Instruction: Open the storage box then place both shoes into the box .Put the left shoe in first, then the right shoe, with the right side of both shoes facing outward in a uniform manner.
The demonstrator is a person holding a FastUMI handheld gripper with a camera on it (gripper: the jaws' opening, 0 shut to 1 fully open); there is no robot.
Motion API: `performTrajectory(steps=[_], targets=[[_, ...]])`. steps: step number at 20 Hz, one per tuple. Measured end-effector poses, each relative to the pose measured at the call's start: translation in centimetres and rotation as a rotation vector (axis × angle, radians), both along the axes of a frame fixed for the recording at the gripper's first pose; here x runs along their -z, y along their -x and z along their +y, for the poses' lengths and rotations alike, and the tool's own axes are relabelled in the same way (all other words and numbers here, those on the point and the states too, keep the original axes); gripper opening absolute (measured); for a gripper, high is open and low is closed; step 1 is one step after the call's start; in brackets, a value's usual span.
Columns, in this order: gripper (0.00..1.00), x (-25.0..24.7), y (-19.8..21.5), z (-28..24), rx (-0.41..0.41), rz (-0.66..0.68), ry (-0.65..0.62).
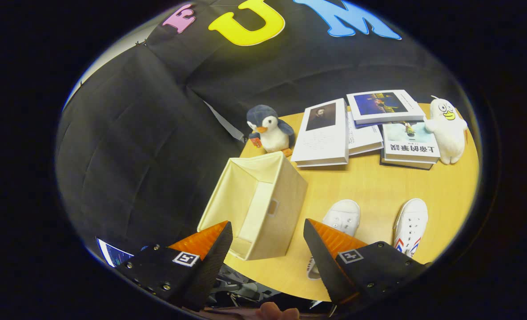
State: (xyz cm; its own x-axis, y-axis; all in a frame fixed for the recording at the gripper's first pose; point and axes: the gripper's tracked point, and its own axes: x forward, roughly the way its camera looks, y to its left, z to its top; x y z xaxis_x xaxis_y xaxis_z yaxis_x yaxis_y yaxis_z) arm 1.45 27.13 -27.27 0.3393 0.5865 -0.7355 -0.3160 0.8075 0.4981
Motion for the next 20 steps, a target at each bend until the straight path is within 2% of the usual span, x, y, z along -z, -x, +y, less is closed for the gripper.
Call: performTrajectory(steps=[9,13,20], targets=[[0.97,9.9,2.7,-4.9,0.043,0.221,0.079],[0.97,14.0,3.6,-7.3,0.038,0.267,0.170],[0.97,19.0,4.3,-7.8,0.055,0.350,0.183]])
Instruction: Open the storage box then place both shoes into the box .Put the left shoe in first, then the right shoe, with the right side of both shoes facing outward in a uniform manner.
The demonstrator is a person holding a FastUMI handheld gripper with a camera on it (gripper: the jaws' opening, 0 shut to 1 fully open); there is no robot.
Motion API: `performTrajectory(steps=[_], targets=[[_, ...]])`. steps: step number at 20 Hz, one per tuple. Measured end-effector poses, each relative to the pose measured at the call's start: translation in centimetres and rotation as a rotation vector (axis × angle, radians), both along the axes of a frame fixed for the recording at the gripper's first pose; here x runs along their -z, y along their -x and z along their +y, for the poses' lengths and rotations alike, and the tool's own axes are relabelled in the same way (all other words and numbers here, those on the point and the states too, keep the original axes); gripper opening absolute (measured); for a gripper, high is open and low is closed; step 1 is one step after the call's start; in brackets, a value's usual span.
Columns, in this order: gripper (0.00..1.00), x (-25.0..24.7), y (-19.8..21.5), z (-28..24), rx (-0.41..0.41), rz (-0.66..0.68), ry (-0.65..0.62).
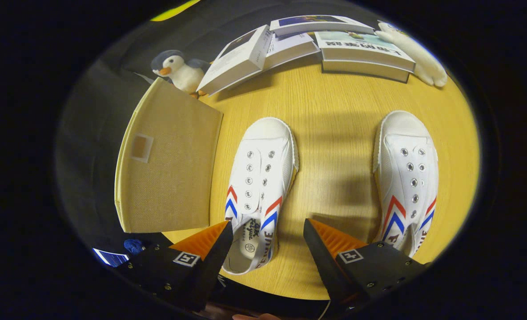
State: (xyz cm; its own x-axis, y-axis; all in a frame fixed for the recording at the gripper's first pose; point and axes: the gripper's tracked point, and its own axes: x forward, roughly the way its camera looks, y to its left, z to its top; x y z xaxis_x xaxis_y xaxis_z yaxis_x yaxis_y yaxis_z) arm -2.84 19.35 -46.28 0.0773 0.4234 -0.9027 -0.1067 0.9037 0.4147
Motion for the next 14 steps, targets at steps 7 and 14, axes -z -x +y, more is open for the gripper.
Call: performTrajectory(steps=[7,14], targets=[[0.46,1.4,-0.3,0.7,-0.011,0.024,0.030],[0.04,0.7,0.2,1.1,0.081,0.135,-0.025]])
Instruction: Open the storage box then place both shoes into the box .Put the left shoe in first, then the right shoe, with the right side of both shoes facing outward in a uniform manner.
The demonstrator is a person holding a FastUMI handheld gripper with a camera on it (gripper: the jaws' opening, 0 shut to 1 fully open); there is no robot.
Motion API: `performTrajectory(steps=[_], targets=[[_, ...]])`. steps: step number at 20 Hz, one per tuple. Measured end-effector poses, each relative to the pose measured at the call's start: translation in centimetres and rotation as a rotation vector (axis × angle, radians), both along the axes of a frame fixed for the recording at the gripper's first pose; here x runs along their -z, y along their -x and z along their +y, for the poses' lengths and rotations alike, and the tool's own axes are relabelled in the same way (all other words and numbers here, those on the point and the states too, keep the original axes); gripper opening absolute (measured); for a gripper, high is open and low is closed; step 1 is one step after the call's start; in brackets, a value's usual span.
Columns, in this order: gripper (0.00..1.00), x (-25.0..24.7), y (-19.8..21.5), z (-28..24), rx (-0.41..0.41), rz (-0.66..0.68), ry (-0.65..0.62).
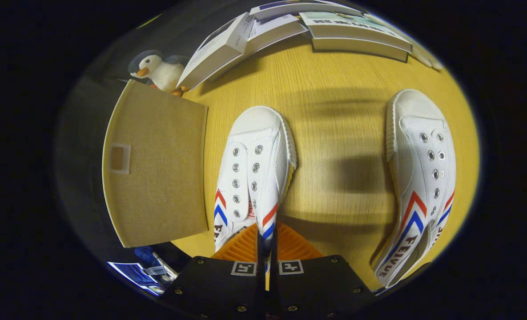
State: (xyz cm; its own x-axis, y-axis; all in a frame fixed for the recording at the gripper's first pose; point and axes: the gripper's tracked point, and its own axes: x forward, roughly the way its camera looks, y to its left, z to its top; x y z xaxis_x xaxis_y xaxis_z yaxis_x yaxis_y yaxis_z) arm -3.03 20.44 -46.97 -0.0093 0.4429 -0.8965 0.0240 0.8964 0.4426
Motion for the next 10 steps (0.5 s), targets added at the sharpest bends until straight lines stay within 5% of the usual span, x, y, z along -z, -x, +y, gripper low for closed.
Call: performTrajectory(steps=[10], targets=[[0.04,-7.5,-1.6,0.0,-0.008,-0.056,0.004]])
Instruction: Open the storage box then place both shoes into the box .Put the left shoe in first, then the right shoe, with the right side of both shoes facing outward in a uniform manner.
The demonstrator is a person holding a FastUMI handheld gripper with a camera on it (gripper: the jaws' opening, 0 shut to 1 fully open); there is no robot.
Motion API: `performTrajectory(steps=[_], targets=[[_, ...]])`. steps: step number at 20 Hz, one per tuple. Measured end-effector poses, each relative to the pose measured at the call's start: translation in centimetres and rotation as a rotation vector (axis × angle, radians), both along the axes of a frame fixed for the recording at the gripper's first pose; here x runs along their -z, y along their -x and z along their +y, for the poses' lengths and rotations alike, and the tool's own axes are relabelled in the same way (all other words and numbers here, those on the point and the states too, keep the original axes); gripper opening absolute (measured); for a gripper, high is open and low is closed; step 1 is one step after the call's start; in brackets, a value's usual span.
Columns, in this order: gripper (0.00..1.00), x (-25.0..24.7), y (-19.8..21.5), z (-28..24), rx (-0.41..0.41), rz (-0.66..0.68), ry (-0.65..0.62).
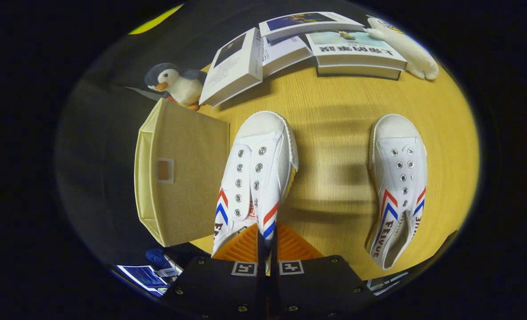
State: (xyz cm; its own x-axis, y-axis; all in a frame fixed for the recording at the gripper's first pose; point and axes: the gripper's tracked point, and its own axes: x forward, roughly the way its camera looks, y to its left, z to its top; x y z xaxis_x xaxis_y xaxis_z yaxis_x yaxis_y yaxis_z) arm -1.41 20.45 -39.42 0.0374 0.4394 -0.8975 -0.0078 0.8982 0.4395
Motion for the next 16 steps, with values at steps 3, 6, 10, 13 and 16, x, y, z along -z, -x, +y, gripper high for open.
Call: performTrajectory(steps=[3,6,10,13,16], targets=[[0.04,-2.9,-0.6,0.9,-0.014,-0.044,-0.005],[0.04,-5.9,-1.2,2.3,-0.032,-0.089,-0.017],[0.03,-9.5,-2.1,5.2,-0.091,-0.143,-0.046],[0.03,-11.4,-2.6,8.2,-0.130,-0.167,-0.073],[0.03,-12.3,-2.9,11.9,-0.184,-0.171,-0.100]])
